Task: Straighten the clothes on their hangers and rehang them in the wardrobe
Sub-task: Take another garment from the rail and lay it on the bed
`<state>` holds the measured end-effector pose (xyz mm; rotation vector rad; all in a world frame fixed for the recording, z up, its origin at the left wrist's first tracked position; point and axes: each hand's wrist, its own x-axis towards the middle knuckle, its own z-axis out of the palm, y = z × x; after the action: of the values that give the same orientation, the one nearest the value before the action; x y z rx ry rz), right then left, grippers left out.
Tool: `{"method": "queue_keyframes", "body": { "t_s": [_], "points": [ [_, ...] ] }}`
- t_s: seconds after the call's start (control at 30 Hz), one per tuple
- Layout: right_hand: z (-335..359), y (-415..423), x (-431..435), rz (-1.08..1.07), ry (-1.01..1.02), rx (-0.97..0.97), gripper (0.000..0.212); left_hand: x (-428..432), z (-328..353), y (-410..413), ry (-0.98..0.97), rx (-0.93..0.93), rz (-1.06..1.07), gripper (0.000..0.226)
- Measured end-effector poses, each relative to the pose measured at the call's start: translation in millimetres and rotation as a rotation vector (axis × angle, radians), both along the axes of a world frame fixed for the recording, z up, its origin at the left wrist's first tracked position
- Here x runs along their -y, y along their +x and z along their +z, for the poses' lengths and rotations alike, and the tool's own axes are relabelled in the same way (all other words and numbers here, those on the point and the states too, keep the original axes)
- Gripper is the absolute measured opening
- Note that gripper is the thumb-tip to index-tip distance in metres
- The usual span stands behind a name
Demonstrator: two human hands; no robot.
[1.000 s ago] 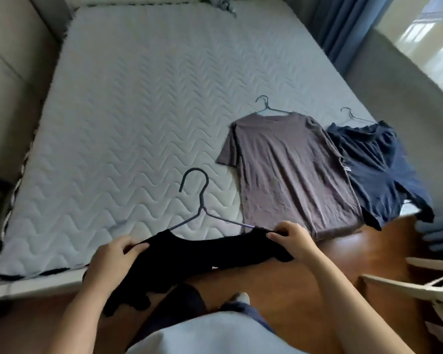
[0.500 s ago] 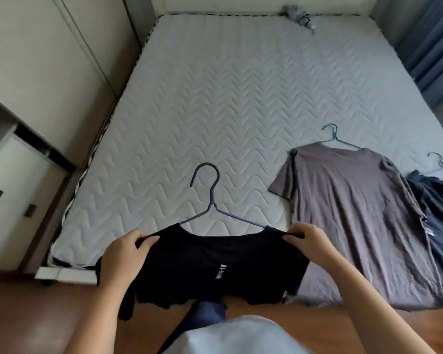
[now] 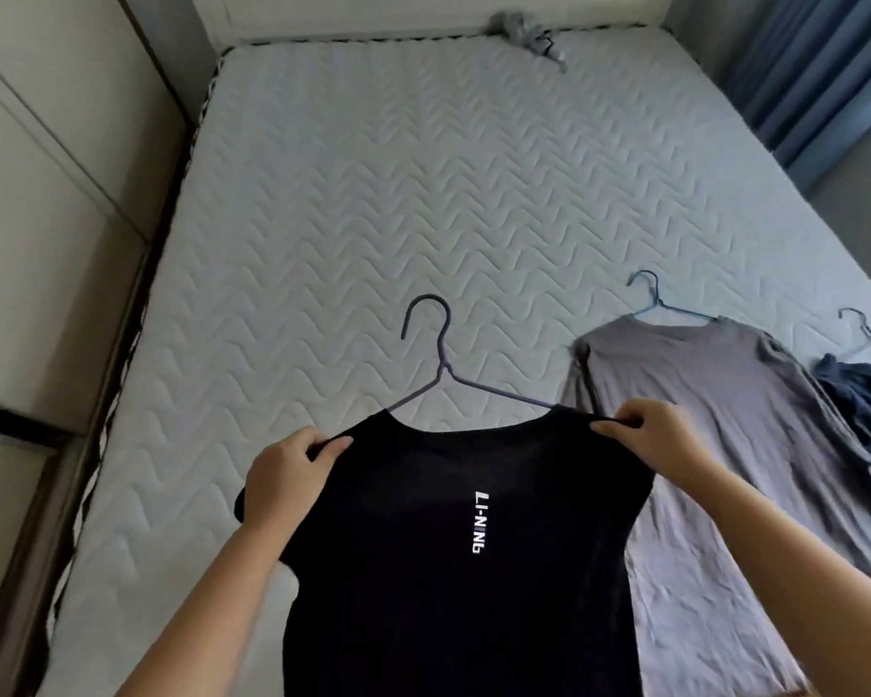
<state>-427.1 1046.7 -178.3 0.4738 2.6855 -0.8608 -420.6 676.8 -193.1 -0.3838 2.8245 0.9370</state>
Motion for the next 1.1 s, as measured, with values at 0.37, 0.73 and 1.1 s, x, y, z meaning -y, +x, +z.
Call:
{"method": "queue_keyframes", "body": {
  "t_s": [0.37,0.73,1.1],
  "points": [
    [-72,-174,-52,-0.081,0.117,-0.035,0.044,-53,-78,-181,-0.141,-0.081,-0.217,0.023],
    [-243,-318,-74,-0.062,0.063,-0.089,0.021,-67,-236,-329,-0.262,-0.193,-0.071,0.018],
    [-368,-326,-43,-0.285,0.365,-0.244,0.039,-71,-367,-355,-0.359,-0.194,0.017,0.021]
  ]
}}
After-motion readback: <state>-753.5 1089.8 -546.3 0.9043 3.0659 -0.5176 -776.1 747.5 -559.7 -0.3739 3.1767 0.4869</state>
